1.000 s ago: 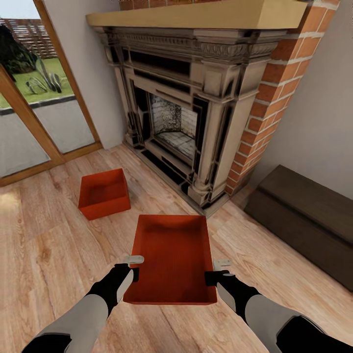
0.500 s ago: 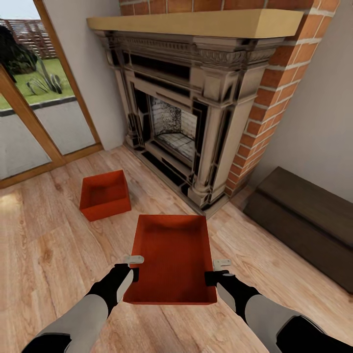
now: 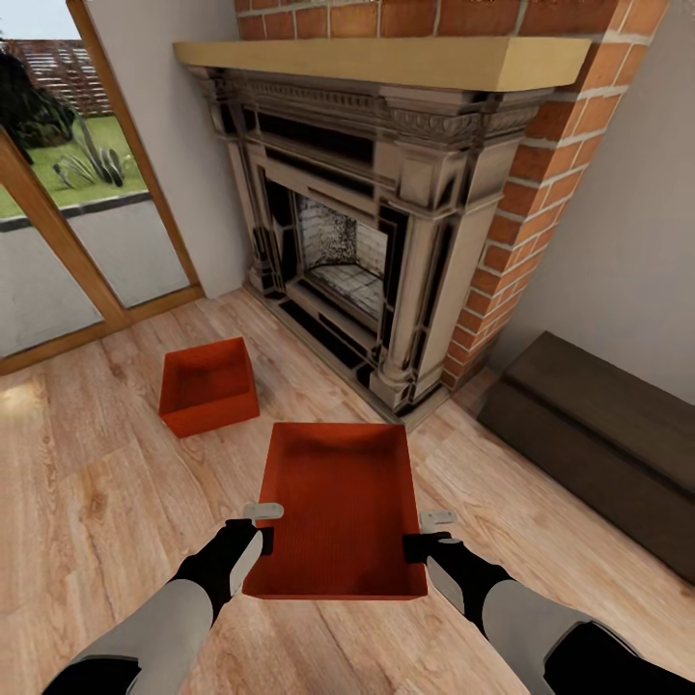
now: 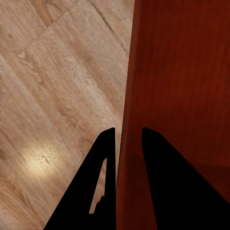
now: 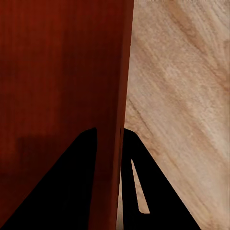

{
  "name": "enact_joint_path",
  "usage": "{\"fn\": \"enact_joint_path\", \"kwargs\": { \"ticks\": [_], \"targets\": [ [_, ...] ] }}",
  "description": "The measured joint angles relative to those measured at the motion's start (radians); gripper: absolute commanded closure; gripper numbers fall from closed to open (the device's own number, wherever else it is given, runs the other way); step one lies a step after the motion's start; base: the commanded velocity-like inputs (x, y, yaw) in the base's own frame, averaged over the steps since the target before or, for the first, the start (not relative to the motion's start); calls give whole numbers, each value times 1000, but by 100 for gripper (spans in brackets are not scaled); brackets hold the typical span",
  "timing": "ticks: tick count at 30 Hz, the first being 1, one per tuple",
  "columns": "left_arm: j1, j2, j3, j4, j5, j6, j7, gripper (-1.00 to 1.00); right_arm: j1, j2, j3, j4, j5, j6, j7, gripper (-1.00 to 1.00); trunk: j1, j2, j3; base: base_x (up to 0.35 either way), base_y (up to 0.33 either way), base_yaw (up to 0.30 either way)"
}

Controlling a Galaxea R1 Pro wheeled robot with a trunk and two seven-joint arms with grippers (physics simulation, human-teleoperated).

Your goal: Move the two storage containers from the living room to the garage. In the garage, place one container on the floor and stack the other container on top of it (either order is fine).

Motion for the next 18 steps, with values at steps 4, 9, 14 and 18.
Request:
{"fn": "enact_joint_path", "kwargs": {
  "ticks": [4, 9, 14, 18],
  "targets": [
    [-1, 0, 0, 0, 0, 0, 0, 100, 0, 0, 0, 0, 0, -1, 0, 100, -15, 28, 13, 0, 0, 0],
    [-1, 0, 0, 0, 0, 0, 0, 100, 0, 0, 0, 0, -1, -1, 0, 100, -35, 63, 28, 0, 0, 0],
    [-1, 0, -1, 0, 0, 0, 0, 100, 0, 0, 0, 0, -1, -2, 0, 100, -54, 98, 44, 0, 0, 0],
    [-1, 0, -2, 0, 1, -1, 1, 100, 0, 0, 0, 0, -2, -3, 0, 100, -69, 126, 56, 0, 0, 0]
  ]
}}
